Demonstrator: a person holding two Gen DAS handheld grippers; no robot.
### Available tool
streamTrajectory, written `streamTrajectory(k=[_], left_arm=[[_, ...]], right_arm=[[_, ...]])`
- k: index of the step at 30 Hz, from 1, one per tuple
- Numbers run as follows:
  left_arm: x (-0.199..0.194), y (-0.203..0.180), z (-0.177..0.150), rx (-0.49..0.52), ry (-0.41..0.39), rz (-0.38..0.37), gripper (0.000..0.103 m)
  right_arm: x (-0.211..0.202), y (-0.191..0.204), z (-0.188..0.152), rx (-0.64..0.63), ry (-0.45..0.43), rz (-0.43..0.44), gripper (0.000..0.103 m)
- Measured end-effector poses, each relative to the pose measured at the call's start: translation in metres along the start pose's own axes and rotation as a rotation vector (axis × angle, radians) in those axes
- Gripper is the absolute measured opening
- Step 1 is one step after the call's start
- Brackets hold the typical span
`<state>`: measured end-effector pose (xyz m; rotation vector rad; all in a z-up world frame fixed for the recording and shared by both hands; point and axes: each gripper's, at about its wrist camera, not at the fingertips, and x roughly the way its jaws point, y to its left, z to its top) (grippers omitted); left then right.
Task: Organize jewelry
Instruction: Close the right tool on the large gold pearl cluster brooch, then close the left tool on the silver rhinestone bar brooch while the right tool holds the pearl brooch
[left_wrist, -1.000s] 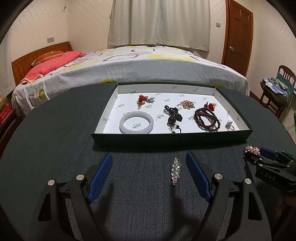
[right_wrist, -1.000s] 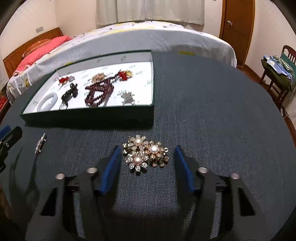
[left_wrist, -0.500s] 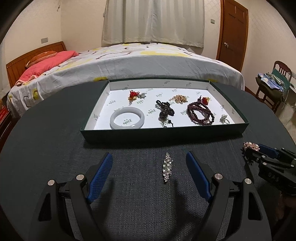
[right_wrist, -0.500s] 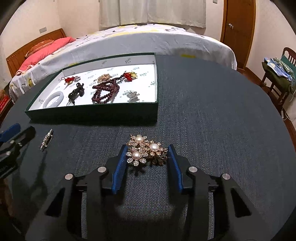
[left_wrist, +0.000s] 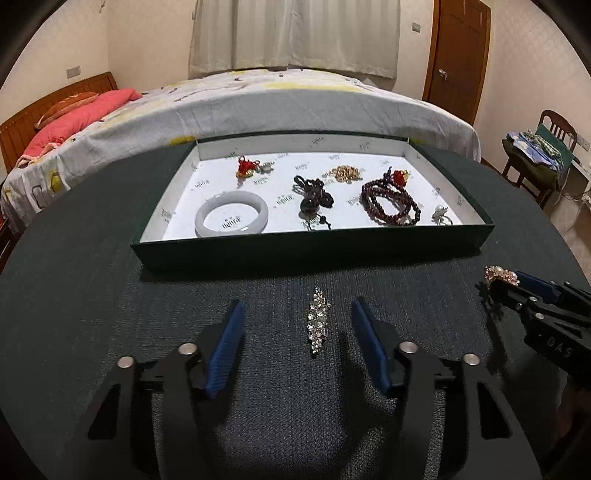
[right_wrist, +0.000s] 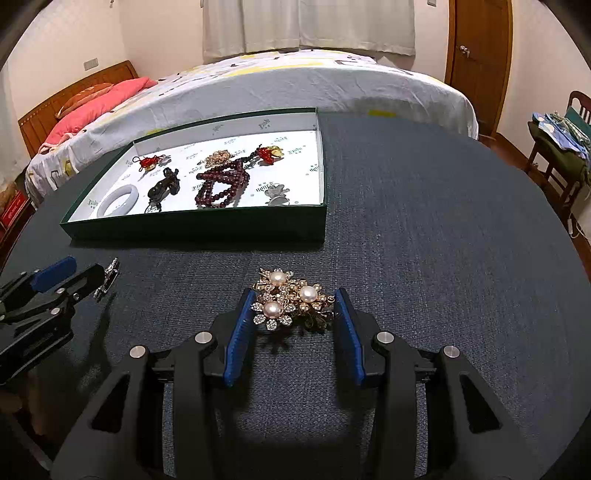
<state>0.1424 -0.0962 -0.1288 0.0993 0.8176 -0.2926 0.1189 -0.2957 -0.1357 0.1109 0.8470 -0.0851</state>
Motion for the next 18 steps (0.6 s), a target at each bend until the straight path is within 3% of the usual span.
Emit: streamTrajectory(k=[11, 16, 18], left_arm=[[0.01, 0.0014, -0.003, -0.01, 0.051, -0.054, 0.031], [0.0093, 0.0012, -0.0032, 0.0, 0.053, -0.085, 0.012], [0.0088, 0.0012, -0.0031, 0.0, 0.053, -0.091, 0.012]], right_arm=[[0.0027, 0.0, -0.0025, 0.004, 0.007, 0.009, 0.043], [0.0027, 0.001, -0.0027, 0.004, 0.005, 0.011, 0.043], [0.0021, 0.0023, -0.003, 0.002, 0.003, 0.014, 0.043]])
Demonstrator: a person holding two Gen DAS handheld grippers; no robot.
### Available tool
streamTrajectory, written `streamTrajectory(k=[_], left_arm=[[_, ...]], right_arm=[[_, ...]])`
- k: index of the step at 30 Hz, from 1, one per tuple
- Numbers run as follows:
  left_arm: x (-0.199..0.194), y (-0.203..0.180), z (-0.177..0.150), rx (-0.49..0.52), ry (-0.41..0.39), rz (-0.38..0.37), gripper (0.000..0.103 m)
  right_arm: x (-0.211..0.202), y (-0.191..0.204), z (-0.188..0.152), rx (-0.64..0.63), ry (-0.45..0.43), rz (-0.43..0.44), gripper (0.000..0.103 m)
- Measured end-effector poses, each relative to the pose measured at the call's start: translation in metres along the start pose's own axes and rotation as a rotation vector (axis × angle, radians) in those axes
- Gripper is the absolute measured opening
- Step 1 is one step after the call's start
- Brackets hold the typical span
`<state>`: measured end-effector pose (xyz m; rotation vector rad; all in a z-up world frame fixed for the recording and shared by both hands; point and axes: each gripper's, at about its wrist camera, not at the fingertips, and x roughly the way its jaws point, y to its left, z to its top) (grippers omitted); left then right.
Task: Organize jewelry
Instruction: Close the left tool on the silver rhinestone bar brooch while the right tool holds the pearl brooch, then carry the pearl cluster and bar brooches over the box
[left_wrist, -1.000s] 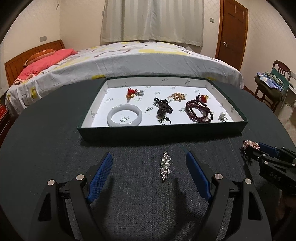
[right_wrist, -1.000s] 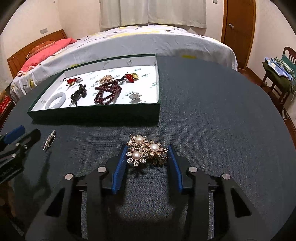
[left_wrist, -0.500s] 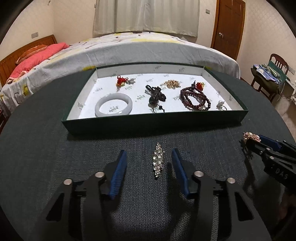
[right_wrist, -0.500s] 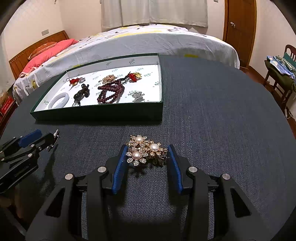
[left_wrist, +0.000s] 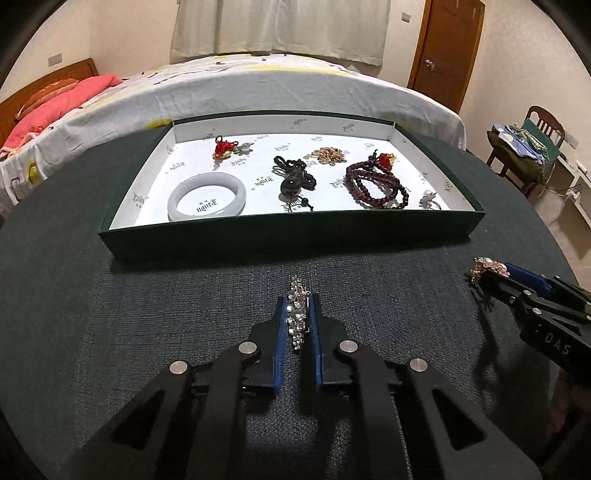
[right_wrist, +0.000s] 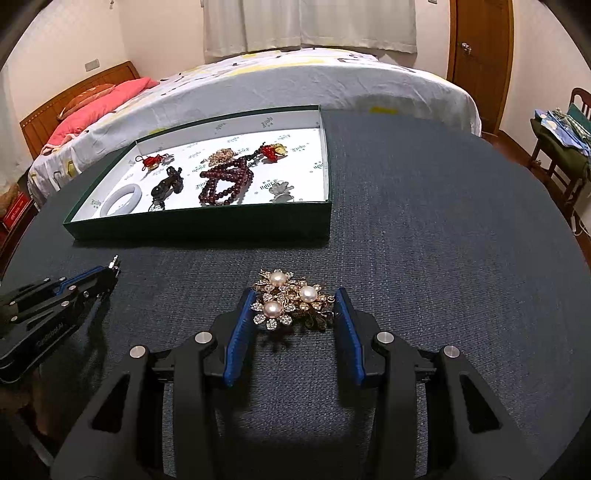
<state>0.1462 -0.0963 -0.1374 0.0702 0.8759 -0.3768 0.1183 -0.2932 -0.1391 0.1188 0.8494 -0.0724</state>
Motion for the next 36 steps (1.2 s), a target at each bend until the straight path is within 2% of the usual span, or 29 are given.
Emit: streamTrajectory(k=[9, 23, 36], left_arm=[[-0.005, 0.001, 0.003, 0.003, -0.026, -0.009, 0.011], [-0.034, 0.003, 0.017, -0.01, -0.116, -0.027, 0.011], [-0.044, 0.014, 0.069, -0.019, -0.234, -0.025, 0.011]], right_arm=[[-0.006, 0.005, 0.003, -0.001, -0.018, 0.017, 0.043], [-0.029, 0.012, 0.017, -0.004, -0.078, 0.052, 0.042], [-0.038, 0.034, 0.067, -0.051, -0.187, 0.063, 0.043]])
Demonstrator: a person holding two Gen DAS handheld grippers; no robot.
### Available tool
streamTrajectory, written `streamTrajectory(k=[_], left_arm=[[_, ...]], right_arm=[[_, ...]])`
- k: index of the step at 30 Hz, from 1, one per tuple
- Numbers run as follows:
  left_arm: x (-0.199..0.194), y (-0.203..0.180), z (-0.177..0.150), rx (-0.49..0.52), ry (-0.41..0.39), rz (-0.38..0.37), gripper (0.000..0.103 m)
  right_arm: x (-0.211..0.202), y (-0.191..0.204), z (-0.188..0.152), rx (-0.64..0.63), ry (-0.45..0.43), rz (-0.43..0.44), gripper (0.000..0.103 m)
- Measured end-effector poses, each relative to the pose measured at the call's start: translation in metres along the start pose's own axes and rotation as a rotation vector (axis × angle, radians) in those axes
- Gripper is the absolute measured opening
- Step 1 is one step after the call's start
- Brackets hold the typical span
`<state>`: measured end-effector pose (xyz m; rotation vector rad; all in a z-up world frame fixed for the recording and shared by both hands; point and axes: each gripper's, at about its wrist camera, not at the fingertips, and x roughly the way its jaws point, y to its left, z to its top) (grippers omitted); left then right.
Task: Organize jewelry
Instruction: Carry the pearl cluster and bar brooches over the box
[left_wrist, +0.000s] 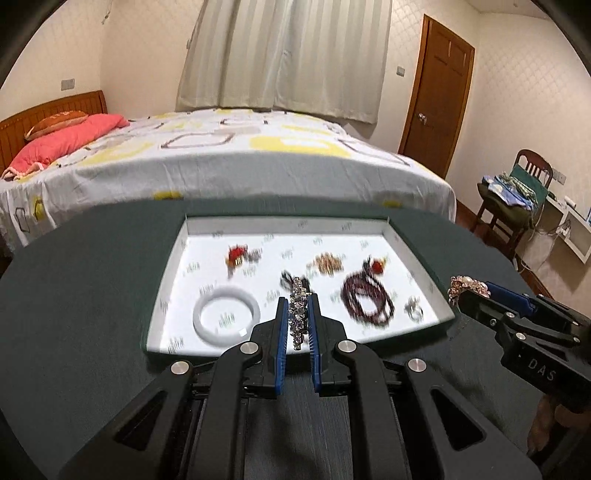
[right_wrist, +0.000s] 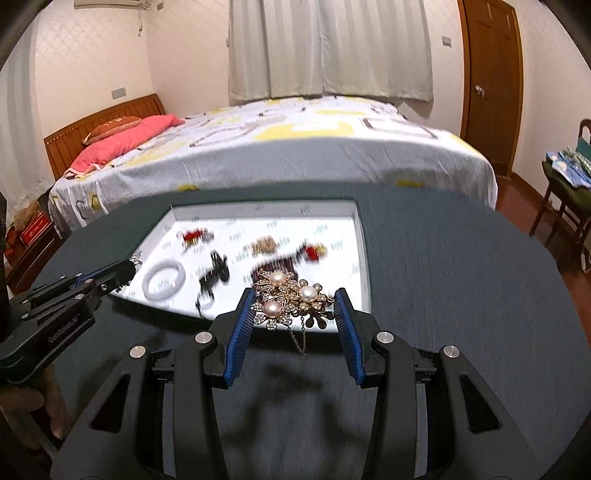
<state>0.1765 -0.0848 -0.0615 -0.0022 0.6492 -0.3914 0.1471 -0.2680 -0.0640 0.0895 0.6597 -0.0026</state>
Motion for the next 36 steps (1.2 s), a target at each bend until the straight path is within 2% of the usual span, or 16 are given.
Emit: streamTrajectory(k=[6, 15, 26, 36], left_arm=[[0.018, 0.004, 0.023, 0.012, -0.031, 0.005, 0.011], [0.067, 0.014, 0.047, 0.012, -0.017, 0.023, 0.011], [0.13, 0.024, 0.043, -0.013, 0.098, 0.045, 0.011], [0.142, 0.023, 0.042, -0.015, 0.154, 0.069, 0.011]], right_arm=[[0.02, 0.008, 0.032, -0.02, -0.043, 0.013, 0.043], [0.072, 0.009, 0.067, -0.02, -0.054, 0.004, 0.043], [0.147, 0.005, 0.07, -0.018, 0.049, -0.021, 0.043], [0.166, 0.005, 0.068, -0.018, 0.14, -0.049, 0.043]])
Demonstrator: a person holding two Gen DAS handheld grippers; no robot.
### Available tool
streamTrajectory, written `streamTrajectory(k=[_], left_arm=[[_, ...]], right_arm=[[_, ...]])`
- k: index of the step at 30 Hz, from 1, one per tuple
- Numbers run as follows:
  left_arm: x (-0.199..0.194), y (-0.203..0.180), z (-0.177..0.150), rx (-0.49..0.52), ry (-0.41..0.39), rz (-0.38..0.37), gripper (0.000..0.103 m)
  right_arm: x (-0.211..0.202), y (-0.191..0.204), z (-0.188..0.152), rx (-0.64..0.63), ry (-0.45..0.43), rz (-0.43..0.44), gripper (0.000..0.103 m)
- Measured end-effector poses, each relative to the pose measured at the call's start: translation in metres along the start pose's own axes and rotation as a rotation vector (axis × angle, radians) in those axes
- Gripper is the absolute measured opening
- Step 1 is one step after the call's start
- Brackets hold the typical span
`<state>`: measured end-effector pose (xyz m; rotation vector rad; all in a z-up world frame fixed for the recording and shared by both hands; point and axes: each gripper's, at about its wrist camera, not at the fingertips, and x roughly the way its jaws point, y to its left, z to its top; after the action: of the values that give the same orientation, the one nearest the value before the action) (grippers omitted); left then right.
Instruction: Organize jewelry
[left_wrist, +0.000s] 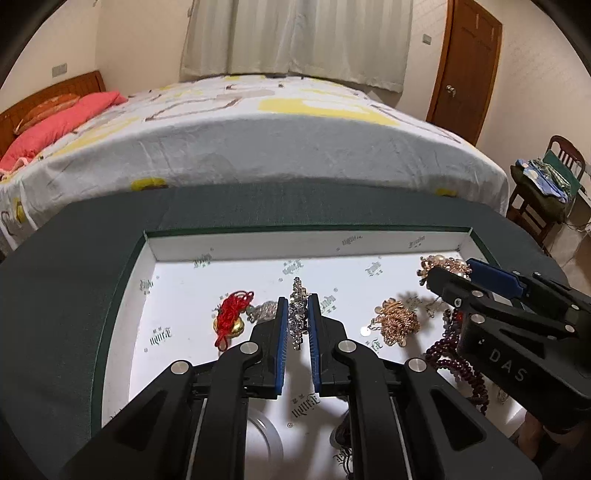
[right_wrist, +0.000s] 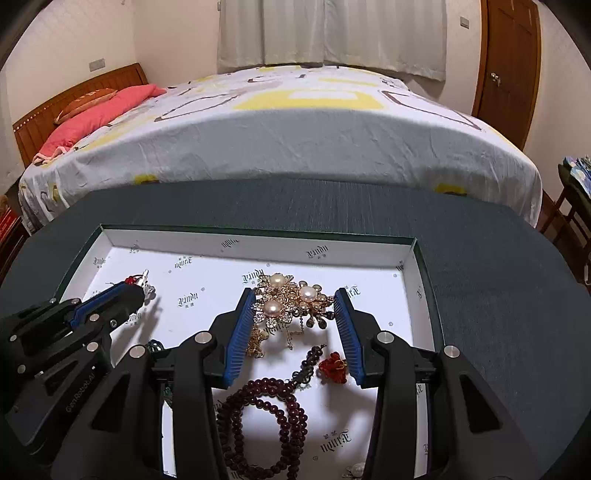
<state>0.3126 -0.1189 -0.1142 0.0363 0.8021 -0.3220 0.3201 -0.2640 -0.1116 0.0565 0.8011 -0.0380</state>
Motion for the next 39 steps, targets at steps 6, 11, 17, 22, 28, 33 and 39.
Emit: streamTrajectory(k=[6, 11, 17, 22, 28, 33, 39], left_arm=[[0.006, -0.001, 0.001, 0.012, 0.035, 0.007, 0.012], [0.008, -0.001, -0.001, 0.013, 0.049, 0.011, 0.012], [0.008, -0.001, -0.001, 0.019, 0.047, 0.02, 0.013], [0.005, -0.002, -0.001, 0.01, 0.032, 0.023, 0.039], [-0.005, 0.0, 0.001, 0.007, 0.004, 0.032, 0.051], [-0.03, 0.003, -0.002, -0.004, -0.047, 0.05, 0.065], [-0.076, 0.006, -0.019, -0.007, -0.111, 0.095, 0.076]], right_arm=[[0.002, 0.001, 0.0, 0.003, 0.011, -0.004, 0.043], [0.002, 0.001, 0.0, 0.001, 0.005, -0.002, 0.043], [0.001, 0.001, -0.001, 0.004, -0.006, -0.002, 0.043], [-0.001, 0.0, -0.002, 0.008, -0.016, 0.003, 0.043], [-0.009, -0.004, -0.004, 0.027, -0.037, 0.011, 0.046], [-0.029, -0.006, -0.011, 0.052, -0.068, 0.012, 0.056], [-0.066, -0.01, -0.033, 0.087, -0.087, 0.018, 0.072]])
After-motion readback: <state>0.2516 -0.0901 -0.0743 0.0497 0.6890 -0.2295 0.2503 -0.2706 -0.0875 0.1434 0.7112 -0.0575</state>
